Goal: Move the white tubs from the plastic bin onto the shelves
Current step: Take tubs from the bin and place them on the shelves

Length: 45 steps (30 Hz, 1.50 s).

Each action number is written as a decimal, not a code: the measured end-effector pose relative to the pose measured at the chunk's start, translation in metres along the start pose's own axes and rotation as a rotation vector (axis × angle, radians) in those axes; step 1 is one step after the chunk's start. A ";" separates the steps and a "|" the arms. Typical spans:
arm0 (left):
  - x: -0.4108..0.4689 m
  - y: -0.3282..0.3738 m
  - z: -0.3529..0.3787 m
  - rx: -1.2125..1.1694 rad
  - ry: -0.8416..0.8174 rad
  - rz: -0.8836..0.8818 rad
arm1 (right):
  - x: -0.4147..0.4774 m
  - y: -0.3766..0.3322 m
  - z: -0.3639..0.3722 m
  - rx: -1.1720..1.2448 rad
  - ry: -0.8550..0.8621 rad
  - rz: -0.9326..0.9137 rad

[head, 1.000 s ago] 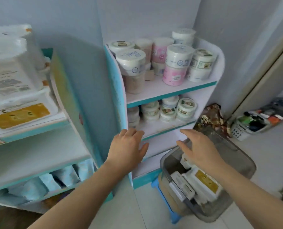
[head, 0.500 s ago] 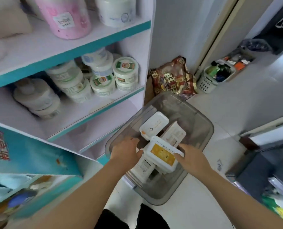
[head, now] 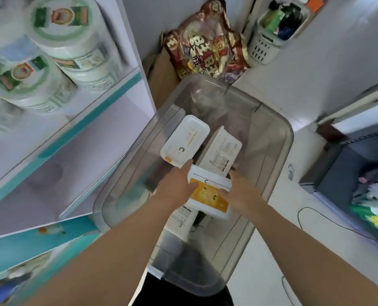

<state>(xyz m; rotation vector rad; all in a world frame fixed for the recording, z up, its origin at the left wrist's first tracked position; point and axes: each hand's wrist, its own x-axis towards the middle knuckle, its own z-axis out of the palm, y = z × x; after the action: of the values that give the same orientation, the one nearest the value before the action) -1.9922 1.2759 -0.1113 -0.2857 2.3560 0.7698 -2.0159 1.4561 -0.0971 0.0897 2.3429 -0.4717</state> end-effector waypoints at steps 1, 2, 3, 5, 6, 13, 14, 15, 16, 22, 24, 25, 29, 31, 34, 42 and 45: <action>0.006 0.000 0.002 -0.005 -0.013 0.018 | 0.003 -0.001 0.002 -0.021 -0.006 0.013; 0.011 -0.002 0.003 -0.017 -0.026 0.032 | 0.006 -0.001 0.004 -0.036 -0.015 0.028; 0.015 -0.004 0.004 -0.031 -0.032 0.048 | 0.009 0.000 0.006 -0.044 -0.017 0.041; 0.019 -0.011 0.004 -0.060 -0.038 0.067 | 0.010 0.001 0.011 -0.036 -0.023 0.059; 0.021 -0.014 0.003 -0.078 -0.046 0.065 | 0.011 0.001 0.013 -0.021 -0.024 0.066; 0.024 -0.037 0.000 -0.256 -0.132 0.000 | 0.015 -0.005 0.021 0.345 -0.013 0.202; 0.024 -0.038 0.000 -0.292 -0.144 -0.011 | 0.016 -0.005 0.022 0.364 -0.019 0.213; 0.023 -0.040 -0.001 -0.326 -0.154 -0.025 | 0.015 -0.005 0.021 0.373 -0.021 0.213; 0.022 -0.040 -0.002 -0.340 -0.163 -0.043 | 0.014 -0.006 0.020 0.373 -0.015 0.212; -0.014 -0.053 -0.001 -0.245 -0.079 -0.077 | -0.009 -0.007 0.018 0.294 0.083 0.169; -0.032 -0.054 -0.006 -0.243 0.003 -0.066 | -0.025 -0.012 0.019 0.273 0.107 0.129; -0.041 -0.054 -0.010 -0.251 0.040 -0.065 | -0.034 -0.014 0.018 0.278 0.118 0.103; -0.090 -0.051 -0.023 -0.270 0.174 -0.062 | -0.072 -0.019 0.011 0.332 0.155 -0.065; -0.121 -0.053 -0.026 -0.296 0.244 -0.056 | -0.096 -0.023 0.006 0.337 0.172 -0.177; -0.174 -0.053 -0.029 -0.370 0.396 -0.049 | -0.133 -0.032 -0.003 0.339 0.200 -0.321; -0.321 -0.082 -0.024 -0.521 0.787 -0.083 | -0.229 -0.083 0.006 0.336 0.130 -0.671; -0.370 -0.111 -0.016 -0.603 0.924 -0.151 | -0.255 -0.115 0.034 0.347 0.086 -0.781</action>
<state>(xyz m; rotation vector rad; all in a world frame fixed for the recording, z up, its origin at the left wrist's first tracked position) -1.6710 1.1803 0.0821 -1.2912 2.7784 1.4925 -1.8298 1.3551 0.0892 -0.6749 2.2862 -1.2659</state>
